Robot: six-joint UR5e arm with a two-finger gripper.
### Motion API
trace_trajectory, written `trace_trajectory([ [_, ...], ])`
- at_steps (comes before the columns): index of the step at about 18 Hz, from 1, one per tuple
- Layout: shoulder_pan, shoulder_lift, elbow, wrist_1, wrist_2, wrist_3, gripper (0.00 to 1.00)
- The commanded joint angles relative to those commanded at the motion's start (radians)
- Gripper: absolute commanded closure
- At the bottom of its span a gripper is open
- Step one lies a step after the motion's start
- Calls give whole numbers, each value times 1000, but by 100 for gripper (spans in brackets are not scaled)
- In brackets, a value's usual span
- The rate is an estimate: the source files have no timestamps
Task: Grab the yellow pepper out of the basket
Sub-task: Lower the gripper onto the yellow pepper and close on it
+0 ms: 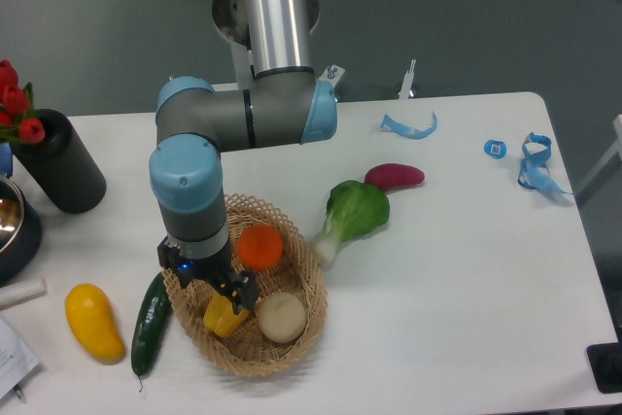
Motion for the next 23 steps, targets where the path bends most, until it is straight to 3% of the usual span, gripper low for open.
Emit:
trace_trajectory([
  [23, 0, -49, 12, 2, 49, -9, 0],
])
